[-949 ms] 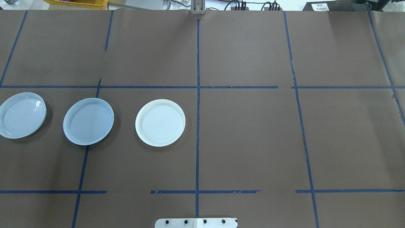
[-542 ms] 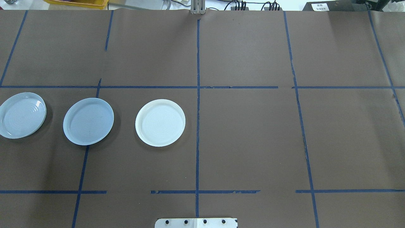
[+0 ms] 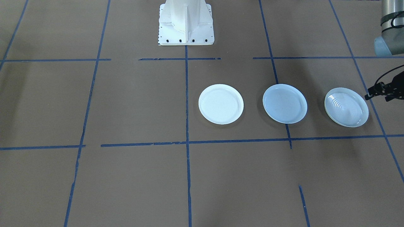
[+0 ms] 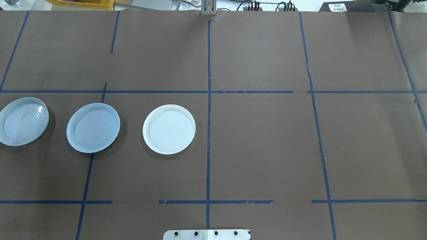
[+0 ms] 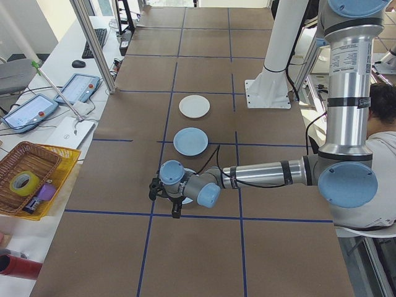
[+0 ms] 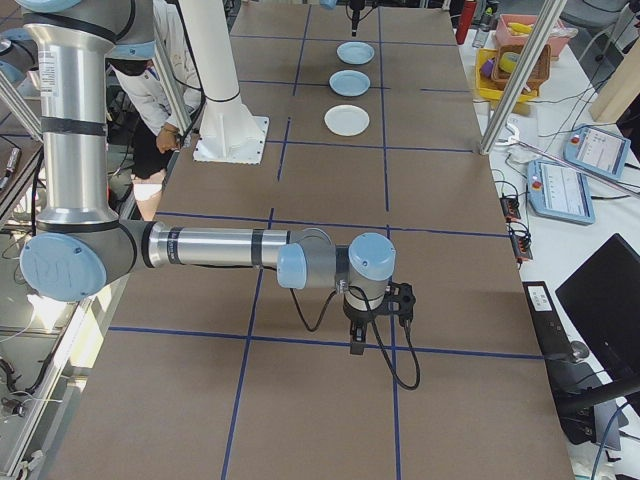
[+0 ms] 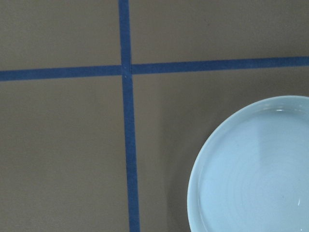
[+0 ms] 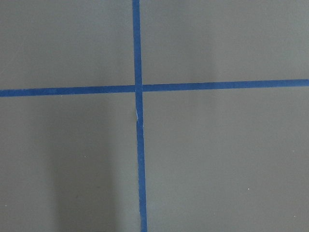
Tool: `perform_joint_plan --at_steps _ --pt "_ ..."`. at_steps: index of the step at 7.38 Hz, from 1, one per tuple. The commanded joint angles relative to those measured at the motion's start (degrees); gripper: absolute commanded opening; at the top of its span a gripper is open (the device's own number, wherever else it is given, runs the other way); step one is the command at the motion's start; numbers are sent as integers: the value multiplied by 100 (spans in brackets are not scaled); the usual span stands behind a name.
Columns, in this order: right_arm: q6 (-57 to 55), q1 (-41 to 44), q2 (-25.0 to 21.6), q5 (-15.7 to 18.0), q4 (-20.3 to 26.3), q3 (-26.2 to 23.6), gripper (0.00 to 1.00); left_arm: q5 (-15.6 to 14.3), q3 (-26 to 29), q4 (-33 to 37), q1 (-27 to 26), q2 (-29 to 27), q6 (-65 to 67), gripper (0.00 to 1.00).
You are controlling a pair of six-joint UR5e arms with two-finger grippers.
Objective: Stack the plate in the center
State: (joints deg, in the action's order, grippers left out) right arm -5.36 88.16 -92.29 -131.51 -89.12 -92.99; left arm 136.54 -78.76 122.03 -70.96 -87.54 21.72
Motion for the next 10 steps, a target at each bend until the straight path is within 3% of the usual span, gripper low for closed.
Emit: perform_joint_plan --at_steps 1,4,7,8,10 --pt "0 0 0 2 0 0 100 48 106 32 162 -9 16 96" --pt "0 0 0 -6 0 0 100 48 193 32 162 -140 25 94" --pt "9 0 0 -6 0 0 100 48 668 41 162 -501 25 92" --pt "0 0 0 -6 0 0 100 48 669 32 162 -501 25 71" --pt "0 0 0 2 0 0 100 170 642 41 162 -501 -1 7"
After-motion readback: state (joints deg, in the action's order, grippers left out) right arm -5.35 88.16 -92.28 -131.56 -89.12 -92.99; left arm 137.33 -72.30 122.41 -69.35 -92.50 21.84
